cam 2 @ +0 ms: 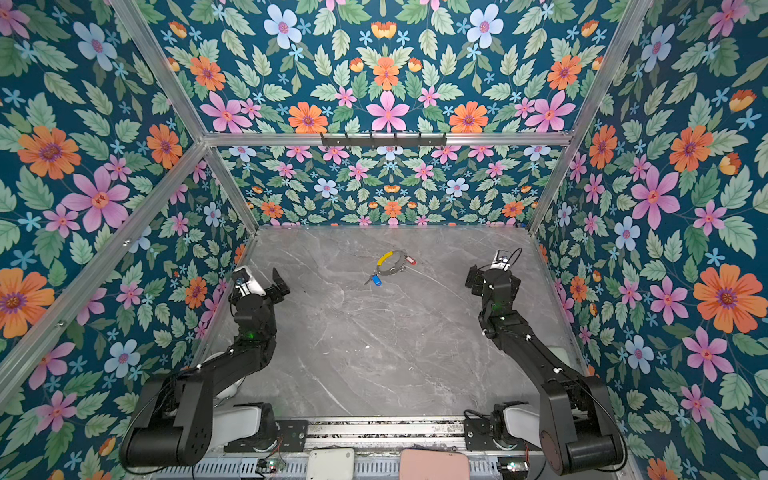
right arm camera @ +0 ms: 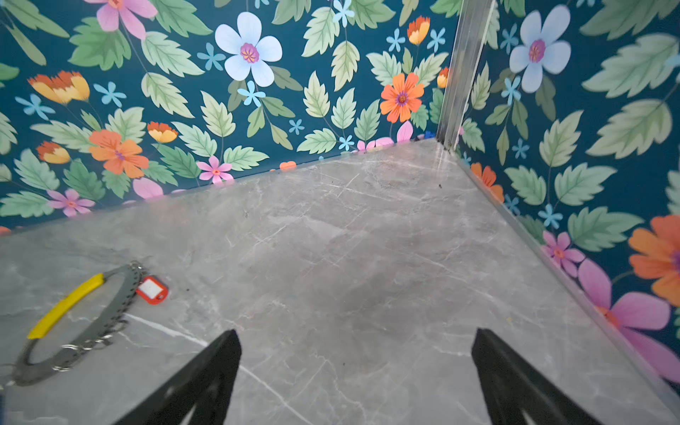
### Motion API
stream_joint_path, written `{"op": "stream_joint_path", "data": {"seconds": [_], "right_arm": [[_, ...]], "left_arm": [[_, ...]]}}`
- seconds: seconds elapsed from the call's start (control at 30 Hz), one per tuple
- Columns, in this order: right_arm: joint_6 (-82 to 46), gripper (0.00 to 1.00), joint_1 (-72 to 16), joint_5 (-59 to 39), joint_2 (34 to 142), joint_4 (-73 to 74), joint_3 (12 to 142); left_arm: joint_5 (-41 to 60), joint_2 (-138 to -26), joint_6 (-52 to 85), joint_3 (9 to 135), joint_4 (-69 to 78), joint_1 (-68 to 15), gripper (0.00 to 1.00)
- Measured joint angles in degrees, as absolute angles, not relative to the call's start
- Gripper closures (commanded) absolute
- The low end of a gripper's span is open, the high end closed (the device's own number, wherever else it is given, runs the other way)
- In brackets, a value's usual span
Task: Remove the keys from the keyring
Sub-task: 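Reach the left gripper to the metal ring while the right arm approaches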
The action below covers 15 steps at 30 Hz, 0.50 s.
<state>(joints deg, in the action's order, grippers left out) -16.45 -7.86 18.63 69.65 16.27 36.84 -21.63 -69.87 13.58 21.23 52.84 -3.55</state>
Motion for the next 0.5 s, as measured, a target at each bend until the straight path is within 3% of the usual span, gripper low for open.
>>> {"op": "stream_joint_path", "data": {"seconds": [0.1,0.23,0.43,0.5], "right_arm": [[-27.4,0.06,-6.8,17.9,69.1,8.2,39.9],[-35.6,0.01,-4.8,12.9,70.3,5.8,39.2],[-38.5,0.04,-6.1,5.2,72.4,4.0,40.0],[-38.2,0.06,-7.3,3.1,73.3,3.2,41.0]], "left_arm": [[-24.4,-65.5,25.9,23.9,43.8,-3.4,0.0],[-23.9,-64.3,35.2,27.7,34.0,-2.6,0.0],[-8.1,-69.3,41.8,27.3,36.7,-2.7,0.01],[-2.7,-72.2,43.3,28.1,38.3,-3.1,0.05]]}}
